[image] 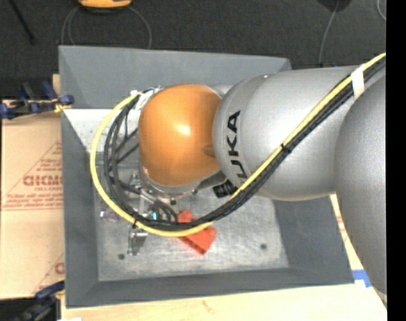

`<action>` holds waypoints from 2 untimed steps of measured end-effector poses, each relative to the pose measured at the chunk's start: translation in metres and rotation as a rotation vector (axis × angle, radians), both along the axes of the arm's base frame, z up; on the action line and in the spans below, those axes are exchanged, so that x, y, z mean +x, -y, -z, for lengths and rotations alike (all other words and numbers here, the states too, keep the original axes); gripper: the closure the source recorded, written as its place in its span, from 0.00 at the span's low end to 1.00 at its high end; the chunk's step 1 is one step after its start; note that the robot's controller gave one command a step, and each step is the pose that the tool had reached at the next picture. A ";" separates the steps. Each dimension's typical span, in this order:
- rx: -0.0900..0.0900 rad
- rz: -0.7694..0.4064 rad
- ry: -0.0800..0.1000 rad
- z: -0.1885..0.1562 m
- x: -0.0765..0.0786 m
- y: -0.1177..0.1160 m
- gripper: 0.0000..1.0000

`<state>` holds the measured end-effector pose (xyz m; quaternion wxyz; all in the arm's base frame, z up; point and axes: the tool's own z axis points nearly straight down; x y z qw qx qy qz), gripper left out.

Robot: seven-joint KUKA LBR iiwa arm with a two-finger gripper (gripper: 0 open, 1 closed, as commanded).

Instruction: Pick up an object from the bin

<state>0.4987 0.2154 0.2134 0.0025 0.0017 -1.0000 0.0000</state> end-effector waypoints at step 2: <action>0.004 -0.251 0.014 0.141 0.018 0.142 0.00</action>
Offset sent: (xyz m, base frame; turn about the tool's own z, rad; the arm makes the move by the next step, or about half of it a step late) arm 0.0101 -0.0792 -0.0527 -0.0471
